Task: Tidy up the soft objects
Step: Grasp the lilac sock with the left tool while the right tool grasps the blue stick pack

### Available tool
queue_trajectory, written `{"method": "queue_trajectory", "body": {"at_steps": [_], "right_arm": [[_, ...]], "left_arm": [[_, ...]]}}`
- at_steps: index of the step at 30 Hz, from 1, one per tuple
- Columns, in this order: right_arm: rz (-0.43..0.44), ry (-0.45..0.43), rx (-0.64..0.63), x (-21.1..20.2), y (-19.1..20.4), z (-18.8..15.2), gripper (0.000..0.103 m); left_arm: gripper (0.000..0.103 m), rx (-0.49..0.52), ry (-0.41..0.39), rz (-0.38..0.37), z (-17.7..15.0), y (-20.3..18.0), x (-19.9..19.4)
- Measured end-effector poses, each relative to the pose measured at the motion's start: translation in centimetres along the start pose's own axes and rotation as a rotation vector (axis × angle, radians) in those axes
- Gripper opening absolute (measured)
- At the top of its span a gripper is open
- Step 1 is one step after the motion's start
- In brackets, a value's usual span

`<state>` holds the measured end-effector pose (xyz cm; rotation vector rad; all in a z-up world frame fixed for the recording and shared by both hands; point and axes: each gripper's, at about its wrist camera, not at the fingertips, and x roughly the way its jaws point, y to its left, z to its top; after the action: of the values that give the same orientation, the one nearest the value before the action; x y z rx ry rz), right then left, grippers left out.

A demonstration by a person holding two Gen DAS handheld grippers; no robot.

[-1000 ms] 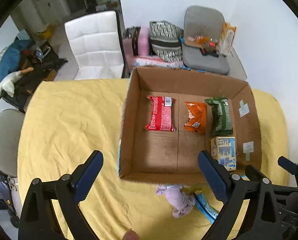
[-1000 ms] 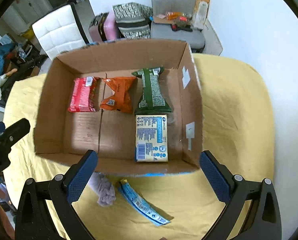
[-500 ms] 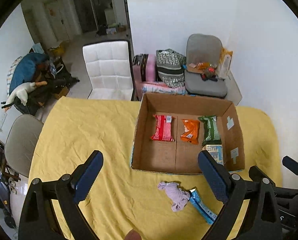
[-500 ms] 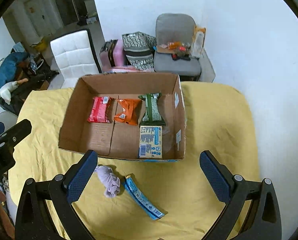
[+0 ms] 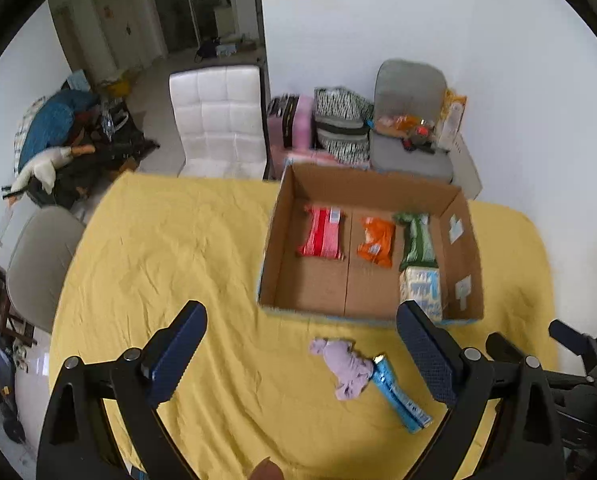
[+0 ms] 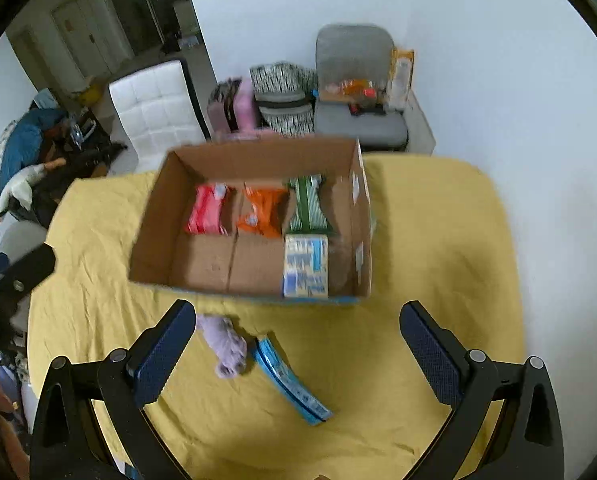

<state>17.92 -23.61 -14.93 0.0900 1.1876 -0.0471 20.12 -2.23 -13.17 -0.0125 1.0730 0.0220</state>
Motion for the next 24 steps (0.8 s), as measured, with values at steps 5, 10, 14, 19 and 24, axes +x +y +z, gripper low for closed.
{"method": "queue_trajectory", "body": {"at_steps": [5,10,14,19,24], "right_arm": [[-0.007,0.168,-0.042,7.1,-1.0,-3.3,0.103],[-0.025,0.375,-0.071,16.3,-1.8,-8.2,0.096],[0.011,0.494,-0.056,20.8,-1.7,-11.4,0.088],[0.036,0.559,-0.079,23.8,-0.5,-13.7,0.067],[-0.014,0.531,-0.032,23.2,-1.3,-14.2,0.038]], "left_arm": [[0.097,-0.034,0.172,-0.002,-3.1,0.4,6.2],[0.097,-0.076,0.364,0.003,-6.9,0.8,12.3],[0.097,-0.099,0.459,-0.002,-9.0,0.8,15.3],[0.097,-0.093,0.516,0.006,-9.4,0.3,17.8],[0.097,-0.099,0.566,-0.036,-9.0,-0.6,20.5]]}}
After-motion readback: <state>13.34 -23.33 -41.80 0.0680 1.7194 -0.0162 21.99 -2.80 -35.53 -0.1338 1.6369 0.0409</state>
